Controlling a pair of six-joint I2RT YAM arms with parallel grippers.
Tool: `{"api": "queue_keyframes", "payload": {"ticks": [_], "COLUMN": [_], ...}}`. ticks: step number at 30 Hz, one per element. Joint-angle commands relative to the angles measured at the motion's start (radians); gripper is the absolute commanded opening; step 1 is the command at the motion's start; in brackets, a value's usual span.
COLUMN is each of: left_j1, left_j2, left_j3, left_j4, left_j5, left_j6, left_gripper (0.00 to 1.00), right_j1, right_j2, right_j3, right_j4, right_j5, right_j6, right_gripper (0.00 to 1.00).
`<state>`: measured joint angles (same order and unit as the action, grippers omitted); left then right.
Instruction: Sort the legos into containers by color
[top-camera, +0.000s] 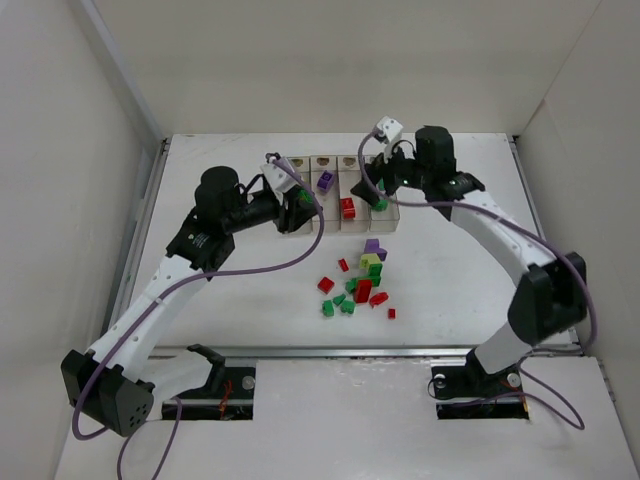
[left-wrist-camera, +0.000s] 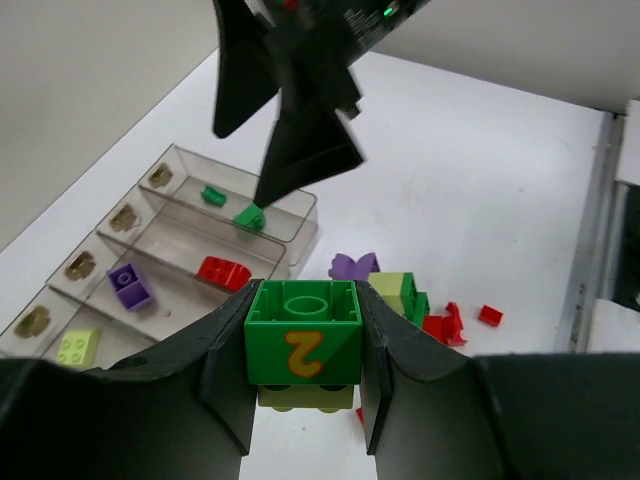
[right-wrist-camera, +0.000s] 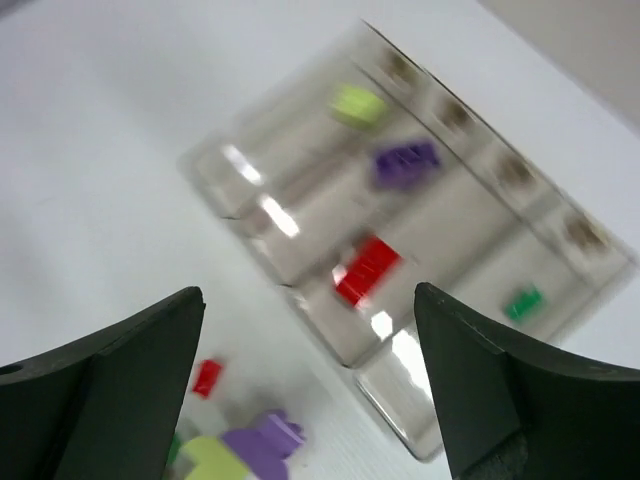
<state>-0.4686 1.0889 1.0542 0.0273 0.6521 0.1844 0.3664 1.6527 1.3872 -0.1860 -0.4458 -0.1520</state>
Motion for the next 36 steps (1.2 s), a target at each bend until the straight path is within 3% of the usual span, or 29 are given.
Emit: {"api": "queue_keyframes", "payload": {"ticks": [1,7,16,27,32,36], "left_j1": [0.005,0.005,0.005,0.005,0.005,0.005], "left_j2": [-0.012,-0.003,0.006,0.025,-0.004,-0.004], "left_j3": [0.027,0.027,0.059,0.007,-0.011,-0.02], "left_j4": [0.071,0.14,0.203,0.361,0.381,0.39], "left_j5": [0.165,0.32,0.331,0.322,0.201,0.164], "left_j6": [-0.028,-0.094,-0.144,-0.214,-0.163,-0.154], "left_gripper": [0.0,0.0,0.0,0.0,0.0,0.0], "right_j1": [0.052,0.117,0.135,0.186,0.186,0.186], "right_j2": [-0.151,-0.18,-0.169,-0.064,-0.024,-0.024], "right_j3": [-0.056,-0.043,0.001,0.156,0.18,0.18], "right_j4": [0.04,0.049,0.049,0.059,0.134,0.21], "right_j5": [-0.403,-0.629,-0.794,-0.804,-0.804,-0.814], "right_j6": [-0.245,-0.244,-0.221,-0.055,0.06,0.118], "right_gripper": [0.91,0.91,0.88,0.84,0.77,0.77]}}
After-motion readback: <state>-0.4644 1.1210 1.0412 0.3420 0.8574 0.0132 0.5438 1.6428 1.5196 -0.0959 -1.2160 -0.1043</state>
